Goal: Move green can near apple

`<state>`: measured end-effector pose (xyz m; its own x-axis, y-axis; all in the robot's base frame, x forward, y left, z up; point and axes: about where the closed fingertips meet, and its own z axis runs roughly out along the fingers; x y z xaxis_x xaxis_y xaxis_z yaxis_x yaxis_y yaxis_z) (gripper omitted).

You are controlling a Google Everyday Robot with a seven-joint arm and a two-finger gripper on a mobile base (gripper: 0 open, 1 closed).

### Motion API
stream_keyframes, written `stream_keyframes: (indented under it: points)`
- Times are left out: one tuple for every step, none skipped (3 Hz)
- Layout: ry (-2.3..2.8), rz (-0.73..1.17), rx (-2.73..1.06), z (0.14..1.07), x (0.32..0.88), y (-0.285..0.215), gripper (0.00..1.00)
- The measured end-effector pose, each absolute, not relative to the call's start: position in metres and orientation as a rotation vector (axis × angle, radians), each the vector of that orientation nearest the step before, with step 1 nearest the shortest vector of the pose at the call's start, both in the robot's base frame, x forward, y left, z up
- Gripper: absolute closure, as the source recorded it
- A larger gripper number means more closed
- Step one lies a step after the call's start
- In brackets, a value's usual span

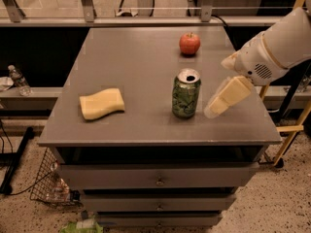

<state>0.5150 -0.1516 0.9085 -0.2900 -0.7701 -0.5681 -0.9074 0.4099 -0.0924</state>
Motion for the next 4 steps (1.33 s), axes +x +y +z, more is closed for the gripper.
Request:
stream_keyframes:
  points:
    - [2.082, 0.432, -1.405, 0.897, 0.525, -0.132, 0.00]
    - [2.010, 0.531, -1.405, 0.894, 0.533, -0.111, 0.00]
    - [1.963, 0.591, -1.409, 0.892, 0.537, -0.098, 0.18]
    - [1.937, 0.621, -1.412, 0.891, 0.539, -0.091, 0.40]
